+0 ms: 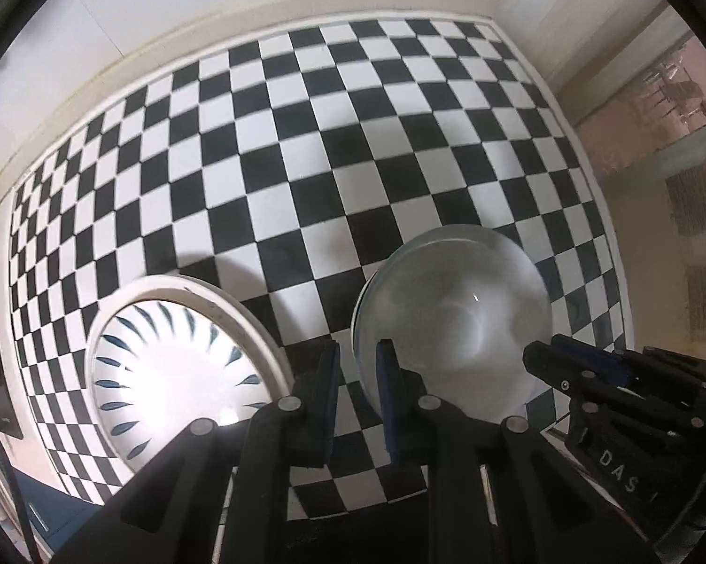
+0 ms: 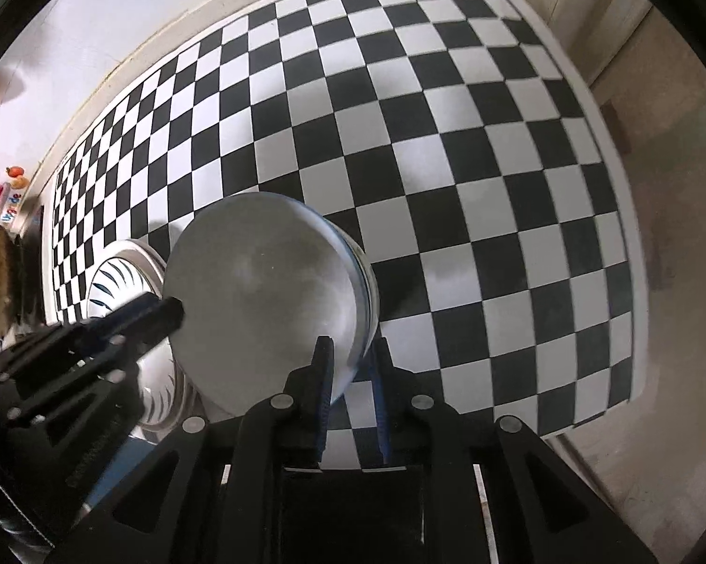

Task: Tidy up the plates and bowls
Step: 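Open both grippers and lift them away from the bowl stack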

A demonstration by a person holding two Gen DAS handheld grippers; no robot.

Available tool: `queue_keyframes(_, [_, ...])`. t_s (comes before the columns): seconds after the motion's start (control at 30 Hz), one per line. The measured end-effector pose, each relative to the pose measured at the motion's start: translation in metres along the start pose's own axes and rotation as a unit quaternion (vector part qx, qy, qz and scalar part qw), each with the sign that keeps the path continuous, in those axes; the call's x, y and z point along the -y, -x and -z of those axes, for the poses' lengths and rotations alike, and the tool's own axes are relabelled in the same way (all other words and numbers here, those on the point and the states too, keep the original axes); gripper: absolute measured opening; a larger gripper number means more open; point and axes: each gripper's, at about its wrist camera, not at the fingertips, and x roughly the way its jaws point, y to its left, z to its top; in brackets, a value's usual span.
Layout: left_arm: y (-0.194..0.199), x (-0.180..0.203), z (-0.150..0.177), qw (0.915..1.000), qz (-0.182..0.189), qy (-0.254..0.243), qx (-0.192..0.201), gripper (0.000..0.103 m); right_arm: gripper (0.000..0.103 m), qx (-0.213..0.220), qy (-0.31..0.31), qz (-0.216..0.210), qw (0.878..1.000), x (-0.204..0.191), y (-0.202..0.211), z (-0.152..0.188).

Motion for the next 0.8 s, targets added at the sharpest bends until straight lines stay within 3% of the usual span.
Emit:
queue_keyframes(0.53, [0.105, 0.003, 0.050, 0.9933, -0.010, -0.041, 0.107, 0.014, 0.017, 0.125, 0.044, 0.027, 0.991, -0.030, 0.117, 0.070])
queue_keyframes(0.8, [0.143, 0.004, 0.068, 0.9876, -0.012, -0.052, 0.148, 0.014, 0.017, 0.161, 0.046, 0.030, 0.985, -0.041, 0.163, 0.103])
